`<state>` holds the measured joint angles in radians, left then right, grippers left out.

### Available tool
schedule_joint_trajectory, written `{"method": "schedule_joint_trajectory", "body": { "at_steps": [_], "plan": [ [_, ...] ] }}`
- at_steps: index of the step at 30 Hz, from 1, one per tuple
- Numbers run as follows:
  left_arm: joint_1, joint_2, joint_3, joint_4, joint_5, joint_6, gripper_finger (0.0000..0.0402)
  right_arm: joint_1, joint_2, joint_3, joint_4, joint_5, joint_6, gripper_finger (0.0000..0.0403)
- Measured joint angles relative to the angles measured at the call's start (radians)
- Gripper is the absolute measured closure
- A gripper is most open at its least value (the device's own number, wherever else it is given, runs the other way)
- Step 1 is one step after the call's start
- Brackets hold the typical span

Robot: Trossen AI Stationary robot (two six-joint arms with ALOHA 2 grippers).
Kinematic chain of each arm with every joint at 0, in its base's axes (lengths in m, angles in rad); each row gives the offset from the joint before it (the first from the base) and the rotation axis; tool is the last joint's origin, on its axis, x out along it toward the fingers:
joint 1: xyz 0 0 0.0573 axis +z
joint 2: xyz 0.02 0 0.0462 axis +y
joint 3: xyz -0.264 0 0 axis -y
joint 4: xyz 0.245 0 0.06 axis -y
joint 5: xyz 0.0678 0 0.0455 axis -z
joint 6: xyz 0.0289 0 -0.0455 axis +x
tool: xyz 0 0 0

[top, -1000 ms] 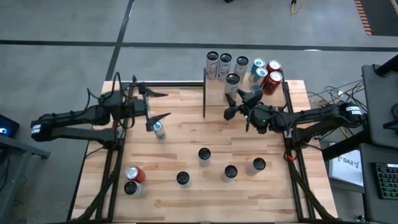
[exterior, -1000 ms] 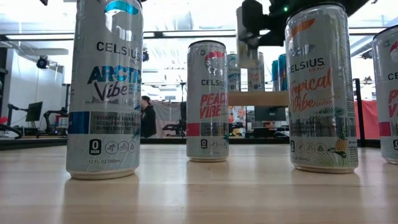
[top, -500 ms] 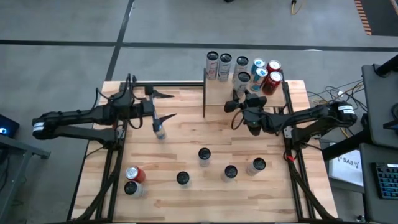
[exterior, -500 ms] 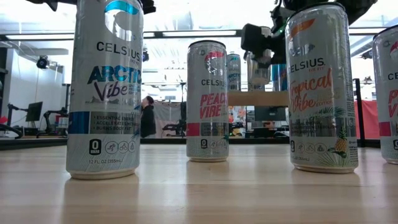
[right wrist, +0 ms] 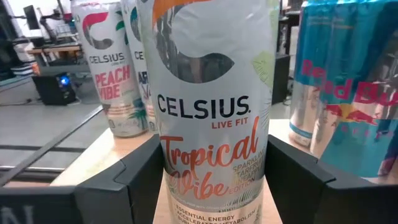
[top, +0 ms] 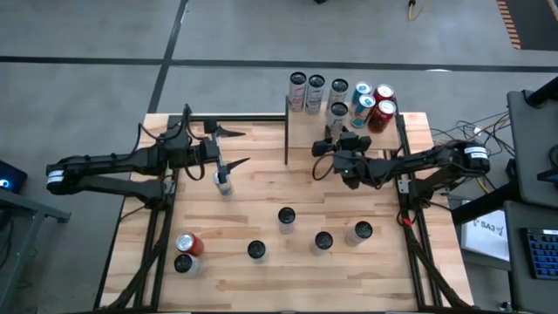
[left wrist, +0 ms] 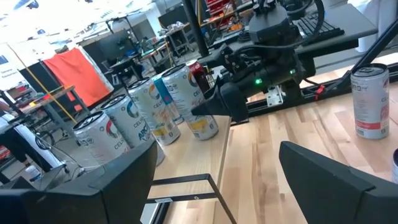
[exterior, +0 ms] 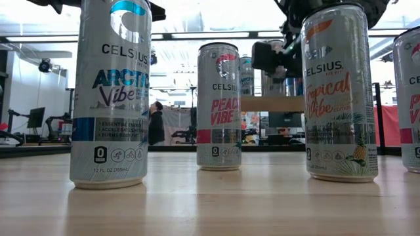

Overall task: Place canned beverage on shelf
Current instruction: Put the top white yellow soda can on the shelf aligned with the other white yellow soda can

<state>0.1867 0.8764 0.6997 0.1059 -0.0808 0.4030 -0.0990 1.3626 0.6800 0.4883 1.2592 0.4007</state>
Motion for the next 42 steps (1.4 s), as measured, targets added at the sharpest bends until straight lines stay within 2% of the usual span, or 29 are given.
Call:
{"method": "schedule_joint_trajectory", "body": {
  "at_steps": [6, 14, 18, 35, 42],
  "plan": [
    [0.000, 0.001, -0.001, 0.002, 0.000, 0.004, 0.0079, -0.005, 0.032, 0.003, 0.010, 0.013, -0.002, 0.0166],
    [0.000, 0.002, -0.001, 0.006, 0.000, 0.008, 0.0079, -0.006, 0.028, 0.005, -0.001, 0.001, -0.019, 0.0110],
    [0.000, 0.002, -0.001, 0.005, 0.000, 0.008, 0.0079, -0.006, 0.010, 0.019, 0.001, 0.001, -0.064, 0.0095],
    [0.000, 0.003, -0.001, -0.001, -0.016, 0.011, 0.0079, -0.004, -0.041, 0.118, 0.000, 0.008, -0.256, 0.0108],
    [0.000, 0.003, -0.001, -0.002, -0.016, 0.011, 0.0079, 0.009, -0.080, 0.182, -0.003, 0.008, -0.383, 0.0113]
  ]
}}
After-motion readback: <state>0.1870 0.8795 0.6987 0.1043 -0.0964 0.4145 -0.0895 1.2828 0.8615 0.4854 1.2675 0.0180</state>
